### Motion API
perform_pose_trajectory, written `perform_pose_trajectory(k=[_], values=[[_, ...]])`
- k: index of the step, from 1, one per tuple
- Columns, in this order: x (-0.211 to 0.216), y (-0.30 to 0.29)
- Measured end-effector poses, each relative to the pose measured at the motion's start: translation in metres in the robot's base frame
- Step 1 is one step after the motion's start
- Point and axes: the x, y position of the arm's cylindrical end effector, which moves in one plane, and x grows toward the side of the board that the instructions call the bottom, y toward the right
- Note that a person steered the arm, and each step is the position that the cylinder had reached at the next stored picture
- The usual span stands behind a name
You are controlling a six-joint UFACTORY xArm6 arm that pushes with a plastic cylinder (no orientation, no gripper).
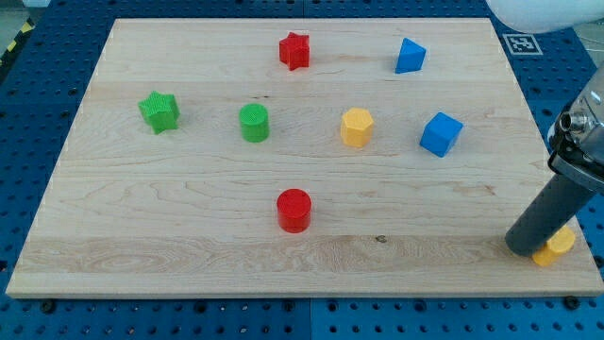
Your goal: Push the arm to the top left of the blue cube
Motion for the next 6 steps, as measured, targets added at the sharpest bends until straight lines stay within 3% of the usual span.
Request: perform_pose_trajectory(k=[1, 3, 5, 6], values=[[-0.003, -0.006], [-0.063, -0.032], [-0.101, -0.028], [-0.139, -0.011]])
